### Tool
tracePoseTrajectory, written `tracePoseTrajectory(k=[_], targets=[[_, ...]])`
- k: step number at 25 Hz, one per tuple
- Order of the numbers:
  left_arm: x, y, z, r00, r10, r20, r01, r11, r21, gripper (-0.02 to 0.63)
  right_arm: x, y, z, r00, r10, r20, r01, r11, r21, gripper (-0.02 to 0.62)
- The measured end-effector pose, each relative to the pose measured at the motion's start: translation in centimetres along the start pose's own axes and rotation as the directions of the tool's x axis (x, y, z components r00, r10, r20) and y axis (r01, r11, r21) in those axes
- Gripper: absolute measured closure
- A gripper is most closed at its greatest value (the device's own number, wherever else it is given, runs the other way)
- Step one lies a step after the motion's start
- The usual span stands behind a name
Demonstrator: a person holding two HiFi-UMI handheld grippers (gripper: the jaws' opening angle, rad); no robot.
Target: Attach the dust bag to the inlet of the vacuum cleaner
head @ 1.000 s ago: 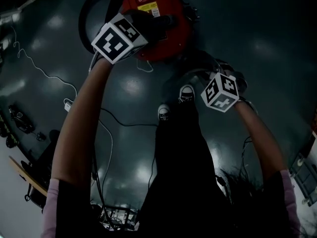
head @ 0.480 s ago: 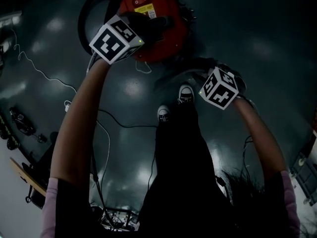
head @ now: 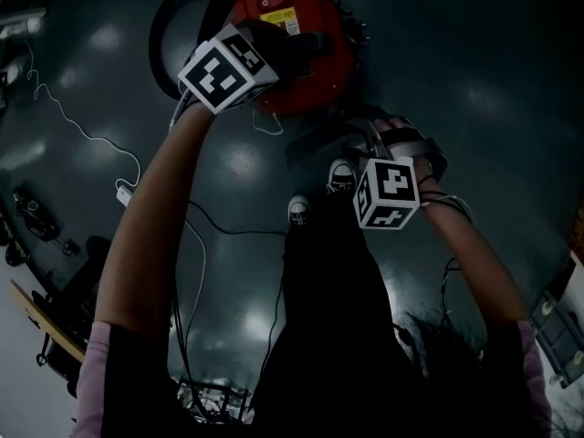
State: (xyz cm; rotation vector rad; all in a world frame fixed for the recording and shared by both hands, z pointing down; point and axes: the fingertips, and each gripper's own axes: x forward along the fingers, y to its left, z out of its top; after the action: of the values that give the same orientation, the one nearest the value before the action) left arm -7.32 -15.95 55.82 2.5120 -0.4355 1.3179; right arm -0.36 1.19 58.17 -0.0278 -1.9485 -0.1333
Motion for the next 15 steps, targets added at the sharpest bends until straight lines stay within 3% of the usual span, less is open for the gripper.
tracePoseTrajectory(k=[3,5,10,13,15], targets=[[0.2,0.1,-0.2,1.0,0.001,0.001,-0.001,1.0,0.0,0.414,1.7,1.6,1.9,0.998,0.048,-0.043,-0.052,0.994,-0.1,0.397],[0.2,0.1,-0.3,1.0,0.001,-0.001,-0.001,1.0,-0.001,0.414,2.9,1.4,1.6,0.995,0.042,-0.092,-0.051,0.994,-0.1,0.4],[-0.1,-0.2,-0.1,1.0,-0.005,-0.005,0.005,1.0,0.004,0.414,3.1,-0.7,1.6,0.999,-0.041,0.003,0.041,0.989,0.141,0.492],[-0.2,-0.1,-0.2,1.0,-0.001,-0.008,0.001,1.0,0.006,0.414,2.8,-2.1,1.8,0.992,-0.105,0.072,0.072,0.929,0.363,0.528],[-0.2,-0.1,-0.1,1.0,-0.001,-0.011,0.002,1.0,0.006,0.414,2.8,-2.3,1.8,0.987,-0.141,0.074,0.103,0.921,0.377,0.534]])
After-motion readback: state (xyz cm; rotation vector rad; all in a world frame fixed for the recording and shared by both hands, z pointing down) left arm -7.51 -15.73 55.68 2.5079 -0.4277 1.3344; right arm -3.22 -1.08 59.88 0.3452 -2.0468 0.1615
